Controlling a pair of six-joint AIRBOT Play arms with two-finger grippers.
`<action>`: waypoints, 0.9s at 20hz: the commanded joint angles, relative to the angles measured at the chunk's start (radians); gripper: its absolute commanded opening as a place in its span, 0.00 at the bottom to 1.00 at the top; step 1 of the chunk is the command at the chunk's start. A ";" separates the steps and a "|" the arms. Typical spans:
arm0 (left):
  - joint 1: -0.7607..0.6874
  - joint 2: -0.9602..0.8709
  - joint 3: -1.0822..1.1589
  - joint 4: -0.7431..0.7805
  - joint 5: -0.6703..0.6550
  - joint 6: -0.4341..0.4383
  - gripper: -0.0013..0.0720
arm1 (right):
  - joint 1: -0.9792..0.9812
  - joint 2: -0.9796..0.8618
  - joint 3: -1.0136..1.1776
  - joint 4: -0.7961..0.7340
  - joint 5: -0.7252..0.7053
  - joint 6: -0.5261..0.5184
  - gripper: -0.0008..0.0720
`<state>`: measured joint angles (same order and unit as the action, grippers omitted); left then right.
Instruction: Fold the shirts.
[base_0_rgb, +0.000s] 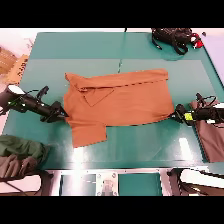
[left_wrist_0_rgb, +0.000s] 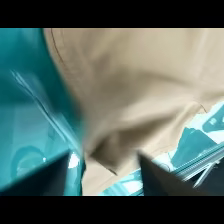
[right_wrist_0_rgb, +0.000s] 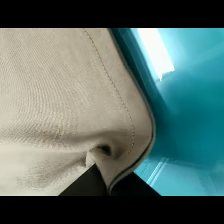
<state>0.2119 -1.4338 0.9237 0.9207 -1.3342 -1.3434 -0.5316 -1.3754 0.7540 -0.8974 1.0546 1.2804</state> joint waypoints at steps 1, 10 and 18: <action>-0.001 0.066 -0.064 0.027 0.002 0.001 0.72 | -0.007 0.001 0.001 -0.003 0.013 -0.002 0.38; -0.001 0.068 -0.232 -0.028 0.232 0.016 0.72 | -0.114 0.001 -0.026 0.000 0.016 -0.003 0.43; -0.002 0.068 -0.253 -0.153 0.293 0.045 0.71 | -0.083 0.001 -0.027 0.144 -0.020 -0.044 0.14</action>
<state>0.2104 -1.3643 0.6773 0.7921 -1.0679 -1.3102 -0.6273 -1.3758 0.7273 -0.8089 1.0355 1.2491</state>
